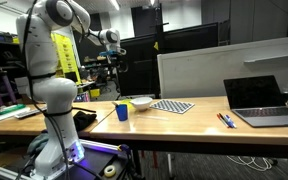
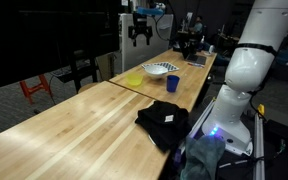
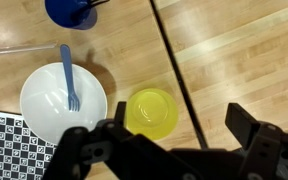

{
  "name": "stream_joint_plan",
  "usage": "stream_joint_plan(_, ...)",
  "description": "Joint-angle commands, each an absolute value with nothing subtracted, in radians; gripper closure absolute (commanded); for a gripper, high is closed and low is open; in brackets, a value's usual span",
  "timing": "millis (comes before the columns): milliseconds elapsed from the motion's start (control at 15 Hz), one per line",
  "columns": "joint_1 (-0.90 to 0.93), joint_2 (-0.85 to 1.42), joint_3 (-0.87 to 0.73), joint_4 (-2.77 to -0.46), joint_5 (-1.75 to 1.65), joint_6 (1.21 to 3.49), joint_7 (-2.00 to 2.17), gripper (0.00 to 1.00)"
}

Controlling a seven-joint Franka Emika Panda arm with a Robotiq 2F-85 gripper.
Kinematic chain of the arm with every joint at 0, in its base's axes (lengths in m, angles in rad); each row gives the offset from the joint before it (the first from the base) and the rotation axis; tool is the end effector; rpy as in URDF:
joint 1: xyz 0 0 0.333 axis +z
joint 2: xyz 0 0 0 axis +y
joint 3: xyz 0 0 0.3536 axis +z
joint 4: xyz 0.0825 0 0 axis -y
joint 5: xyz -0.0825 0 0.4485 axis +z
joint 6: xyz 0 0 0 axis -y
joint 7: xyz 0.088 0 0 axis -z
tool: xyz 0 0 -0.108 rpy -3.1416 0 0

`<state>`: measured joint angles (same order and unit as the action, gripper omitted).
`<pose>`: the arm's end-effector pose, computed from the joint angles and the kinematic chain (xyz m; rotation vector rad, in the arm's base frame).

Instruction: Pick up the gray fork and put it on the table

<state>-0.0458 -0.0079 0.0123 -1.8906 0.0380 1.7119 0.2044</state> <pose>0.6000 -0.0165 0.5068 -3.0841 0.3820 0.2700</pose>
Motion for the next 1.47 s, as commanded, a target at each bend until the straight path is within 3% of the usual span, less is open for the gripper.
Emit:
stream_joint_plan(0, -0.053, 0.152, -0.022, -1.716, 0.047, 1.569, 0.191, 0.0)
stream_joint_plan(467, -0.138, 0.294, -0.111, -1.55, 0.1, 1.402, 0.161, 0.0)
stream_joint_plan(1400, -0.2, 0.485, -0.136, -1.509, 0.188, 1.428, 0.114, 0.0)
